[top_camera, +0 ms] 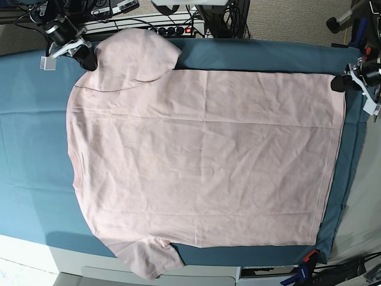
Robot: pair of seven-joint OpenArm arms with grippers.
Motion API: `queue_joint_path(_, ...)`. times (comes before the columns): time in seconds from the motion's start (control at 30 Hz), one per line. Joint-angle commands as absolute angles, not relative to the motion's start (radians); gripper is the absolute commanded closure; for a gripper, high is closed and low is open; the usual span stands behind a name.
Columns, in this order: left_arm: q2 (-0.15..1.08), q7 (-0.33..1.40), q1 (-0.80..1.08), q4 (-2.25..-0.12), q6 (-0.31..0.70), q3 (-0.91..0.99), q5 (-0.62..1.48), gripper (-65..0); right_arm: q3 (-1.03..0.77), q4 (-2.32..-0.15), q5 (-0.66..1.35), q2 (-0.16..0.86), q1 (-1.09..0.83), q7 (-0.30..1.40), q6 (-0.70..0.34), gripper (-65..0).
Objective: Fold the T-shirt properly
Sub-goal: 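Grasp the shirt's shoulder corners with both grippers, then lift the shoulder edge and pull it toward the robot with both grippers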
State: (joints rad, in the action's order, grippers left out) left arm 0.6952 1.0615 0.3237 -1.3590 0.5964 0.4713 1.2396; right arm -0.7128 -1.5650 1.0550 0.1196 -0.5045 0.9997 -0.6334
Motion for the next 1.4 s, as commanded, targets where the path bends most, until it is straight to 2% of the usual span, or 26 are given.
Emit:
queue_joint_path(0.0, 0.721, 1.048, 0.321, -1.371, 0.603, 0.48, 1.257, 0.0, -0.714, -1.571, 1.041, 0.133, -0.518, 1.04, -0.64, 0.0)
queue_joint_path(0.23, 0.722, 1.07, 0.322, -1.373, 0.6, 0.48, 1.269, 0.0, -0.714, -1.571, 1.065, 0.14, -0.535, 1.068, -0.64, 0.0)
queue_joint_path(0.53, 0.768, 1.085, 0.338, -1.386, 0.6, 0.482, 1.288, 0.0, -0.727, -1.614, 1.066, 0.243, -0.62, 1.074, -0.645, 0.0)
queue_joint_path(0.7, 0.775, 1.098, 0.354, -1.408, 0.6, 0.483, 1.296, 0.0, -0.768, -1.66, 1.066, 0.265, -0.643, 1.078, -0.651, 0.0)
queue_joint_path(1.03, 0.775, 1.111, 0.551, -1.544, 0.604, 0.583, 1.317, 0.0, -0.782, -1.67, 1.102, 0.271, -0.688, 1.109, -0.651, 0.0)
queue_joint_path(1.37, 0.727, 1.111, 0.749, -1.68, 0.604, 0.722, 1.34, 0.0, -0.782, -1.67, 1.111, 0.36, -0.75, 1.122, -0.651, 0.0)
